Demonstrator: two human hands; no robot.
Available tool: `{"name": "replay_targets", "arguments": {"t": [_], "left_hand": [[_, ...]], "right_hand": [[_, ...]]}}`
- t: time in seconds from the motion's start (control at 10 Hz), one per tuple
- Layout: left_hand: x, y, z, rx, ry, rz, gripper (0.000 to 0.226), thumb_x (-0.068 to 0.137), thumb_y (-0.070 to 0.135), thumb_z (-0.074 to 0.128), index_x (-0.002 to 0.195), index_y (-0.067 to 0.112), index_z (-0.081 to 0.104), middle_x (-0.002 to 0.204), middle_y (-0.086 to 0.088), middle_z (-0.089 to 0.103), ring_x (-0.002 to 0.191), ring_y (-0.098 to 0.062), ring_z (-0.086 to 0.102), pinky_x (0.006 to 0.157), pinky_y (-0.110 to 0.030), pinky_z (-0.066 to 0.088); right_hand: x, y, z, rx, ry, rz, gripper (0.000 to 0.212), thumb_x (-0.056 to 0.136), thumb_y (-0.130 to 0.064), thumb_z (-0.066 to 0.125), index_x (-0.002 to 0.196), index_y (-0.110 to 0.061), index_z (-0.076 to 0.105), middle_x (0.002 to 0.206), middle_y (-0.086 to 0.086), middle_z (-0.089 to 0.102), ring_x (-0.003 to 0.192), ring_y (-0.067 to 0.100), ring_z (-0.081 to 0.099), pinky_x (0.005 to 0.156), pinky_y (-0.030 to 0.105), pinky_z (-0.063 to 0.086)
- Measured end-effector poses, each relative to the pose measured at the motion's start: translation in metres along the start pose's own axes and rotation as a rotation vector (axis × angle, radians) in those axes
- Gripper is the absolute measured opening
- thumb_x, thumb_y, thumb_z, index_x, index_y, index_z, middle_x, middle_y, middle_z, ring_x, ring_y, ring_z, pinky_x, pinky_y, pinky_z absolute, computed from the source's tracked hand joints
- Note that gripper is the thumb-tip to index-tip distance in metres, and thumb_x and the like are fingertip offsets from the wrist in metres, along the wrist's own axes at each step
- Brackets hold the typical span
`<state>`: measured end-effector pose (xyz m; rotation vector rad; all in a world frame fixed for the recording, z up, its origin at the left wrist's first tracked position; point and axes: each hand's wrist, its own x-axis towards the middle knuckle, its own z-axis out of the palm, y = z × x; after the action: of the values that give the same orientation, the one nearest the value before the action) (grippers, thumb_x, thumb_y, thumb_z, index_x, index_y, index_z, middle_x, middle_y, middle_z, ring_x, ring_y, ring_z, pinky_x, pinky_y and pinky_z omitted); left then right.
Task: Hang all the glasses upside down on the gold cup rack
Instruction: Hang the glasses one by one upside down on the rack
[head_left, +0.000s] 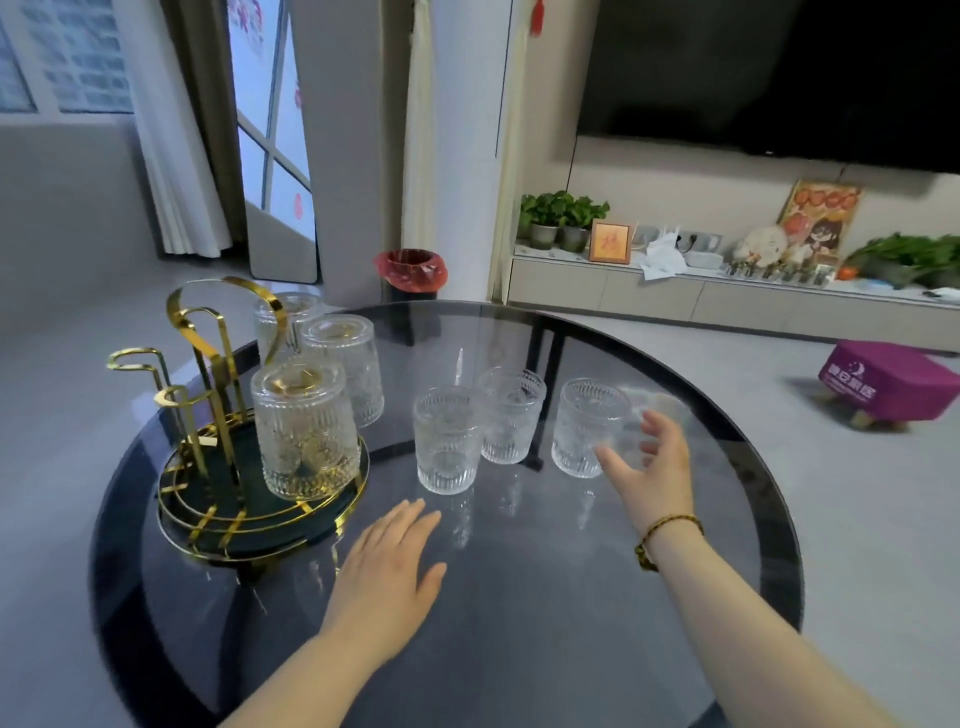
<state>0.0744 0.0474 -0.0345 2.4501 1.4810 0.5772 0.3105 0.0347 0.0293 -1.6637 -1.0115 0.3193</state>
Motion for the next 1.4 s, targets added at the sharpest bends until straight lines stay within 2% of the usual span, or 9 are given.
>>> {"name": "replay_targets", "arguments": {"t": [0.3,0.5,0.6,0.7,0.8,0.9,1.1,1.3,1.4], "left_hand": [[0.006,-0.005,0.010,0.117,-0.081,-0.050,0.051,0.093,0.046,0.030,0.139,0.028,0.018,0.152,0.006,0.012,0.138,-0.008,0.005,0.112,-0.027,-0.001],[0.011,-0.007,0.011,0.106,-0.086,-0.048,0.051,0.093,0.047,0.029,0.139,0.029,0.016,0.152,0.007,0.009,0.138,-0.007,0.001,0.112,-0.026,-0.005],[0.012,-0.008,0.011,0.109,-0.090,-0.050,0.051,0.093,0.047,0.029,0.139,0.030,0.017,0.152,0.007,0.009,0.138,-0.007,0.001,0.112,-0.027,-0.005],[0.013,-0.008,0.012,0.109,-0.085,-0.048,0.051,0.092,0.046,0.029,0.138,0.030,0.017,0.152,0.007,0.009,0.139,-0.007,0.001,0.112,-0.027,-0.005],[0.014,-0.008,0.012,0.116,-0.074,-0.051,0.050,0.092,0.047,0.029,0.138,0.030,0.017,0.153,0.007,0.009,0.138,-0.007,0.001,0.111,-0.027,-0.005],[0.013,-0.008,0.011,0.127,-0.080,-0.052,0.050,0.092,0.046,0.030,0.138,0.029,0.018,0.153,0.007,0.009,0.138,-0.007,0.002,0.112,-0.028,-0.004],[0.012,-0.002,0.003,0.092,-0.114,-0.046,0.049,0.093,0.044,0.032,0.138,0.027,0.022,0.153,0.005,0.012,0.138,-0.008,0.004,0.113,-0.030,-0.001],[-0.011,-0.007,-0.032,-0.085,-0.009,-0.045,0.046,0.091,0.035,0.046,0.135,0.030,0.029,0.140,0.012,0.037,0.130,-0.006,0.029,0.107,-0.024,0.022],[-0.027,-0.015,-0.067,-0.114,0.171,-0.009,0.042,0.086,0.022,0.059,0.125,0.026,0.046,0.121,0.009,0.056,0.112,-0.006,0.050,0.093,-0.020,0.037]], "right_hand": [[0.021,0.054,0.038,-0.040,-0.048,0.252,0.105,0.064,-0.027,0.076,0.139,-0.020,0.003,0.149,0.006,0.022,0.135,0.027,0.024,0.111,0.044,0.024],[0.039,0.055,0.057,-0.235,0.006,0.292,0.112,0.060,-0.043,0.074,0.139,-0.020,-0.003,0.139,0.010,0.042,0.131,0.030,0.027,0.113,0.044,0.016],[0.044,0.057,0.062,-0.301,0.035,0.308,0.113,0.059,-0.049,0.073,0.138,-0.020,-0.003,0.129,0.014,0.052,0.129,0.025,0.033,0.113,0.041,0.006],[0.047,0.059,0.065,-0.281,0.035,0.323,0.106,0.060,-0.047,0.072,0.138,-0.021,0.005,0.127,0.015,0.053,0.130,0.029,0.030,0.114,0.044,0.012],[0.046,0.059,0.061,-0.180,0.041,0.320,0.091,0.062,-0.042,0.072,0.132,-0.022,0.018,0.129,0.015,0.049,0.123,0.034,0.039,0.102,0.047,0.036],[0.039,0.054,0.052,0.016,0.011,0.304,0.078,0.064,-0.030,0.073,0.125,-0.021,0.024,0.124,0.011,0.050,0.099,0.028,0.051,0.085,0.038,0.043],[0.024,0.022,0.010,0.149,0.006,0.183,0.082,0.067,-0.024,0.073,0.130,-0.022,0.022,0.138,0.008,0.035,0.122,0.024,0.037,0.089,0.028,0.030],[0.019,-0.050,-0.013,0.139,-0.084,-0.054,0.076,0.065,-0.022,0.074,0.125,-0.020,0.028,0.115,-0.001,0.040,0.099,0.014,0.044,0.072,0.016,0.037],[0.020,-0.086,-0.002,0.134,-0.127,-0.088,0.080,0.066,-0.026,0.074,0.128,-0.021,0.024,0.115,0.001,0.037,0.100,0.016,0.043,0.080,0.026,0.035]]}}
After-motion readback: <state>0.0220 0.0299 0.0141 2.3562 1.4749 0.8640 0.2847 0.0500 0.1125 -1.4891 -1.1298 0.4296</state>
